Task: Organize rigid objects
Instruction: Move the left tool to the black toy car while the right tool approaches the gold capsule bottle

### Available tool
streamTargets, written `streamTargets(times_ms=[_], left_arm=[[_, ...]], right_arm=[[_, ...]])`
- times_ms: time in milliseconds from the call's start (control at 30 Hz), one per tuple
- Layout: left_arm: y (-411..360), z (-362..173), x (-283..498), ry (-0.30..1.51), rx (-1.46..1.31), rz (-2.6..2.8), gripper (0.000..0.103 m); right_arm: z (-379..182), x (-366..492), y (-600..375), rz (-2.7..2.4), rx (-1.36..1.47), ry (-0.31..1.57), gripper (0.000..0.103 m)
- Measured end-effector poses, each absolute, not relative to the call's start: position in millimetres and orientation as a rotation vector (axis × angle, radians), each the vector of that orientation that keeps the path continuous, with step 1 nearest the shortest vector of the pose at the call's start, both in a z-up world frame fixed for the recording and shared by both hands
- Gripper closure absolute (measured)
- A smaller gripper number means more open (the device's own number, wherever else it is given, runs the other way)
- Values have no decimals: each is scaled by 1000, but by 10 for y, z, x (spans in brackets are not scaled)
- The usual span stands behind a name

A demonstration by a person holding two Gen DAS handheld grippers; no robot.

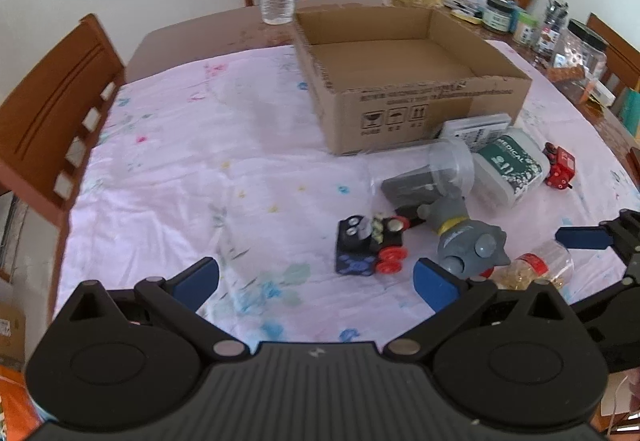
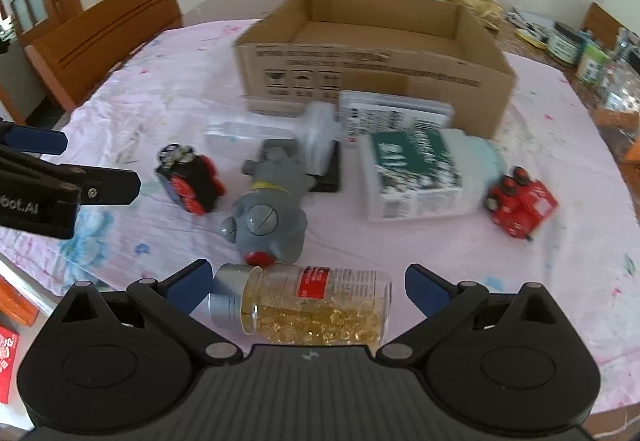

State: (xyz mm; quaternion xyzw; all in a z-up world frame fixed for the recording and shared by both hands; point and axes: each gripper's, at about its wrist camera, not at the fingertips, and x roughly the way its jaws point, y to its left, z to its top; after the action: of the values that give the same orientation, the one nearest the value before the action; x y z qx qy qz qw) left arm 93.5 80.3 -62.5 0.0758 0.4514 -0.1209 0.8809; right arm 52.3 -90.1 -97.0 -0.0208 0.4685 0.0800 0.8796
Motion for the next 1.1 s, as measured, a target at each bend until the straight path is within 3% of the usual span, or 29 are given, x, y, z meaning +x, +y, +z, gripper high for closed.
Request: streamTargets(times_ms=[433,1100], left_arm=[[633,-905,1310,959,204,-284,1],[1037,-1026,1363,951,159,-264,1]], right_arm=[[-817,450,-1089,87,-17,955,0],[-962,339,-1092,70,70,1018,0]])
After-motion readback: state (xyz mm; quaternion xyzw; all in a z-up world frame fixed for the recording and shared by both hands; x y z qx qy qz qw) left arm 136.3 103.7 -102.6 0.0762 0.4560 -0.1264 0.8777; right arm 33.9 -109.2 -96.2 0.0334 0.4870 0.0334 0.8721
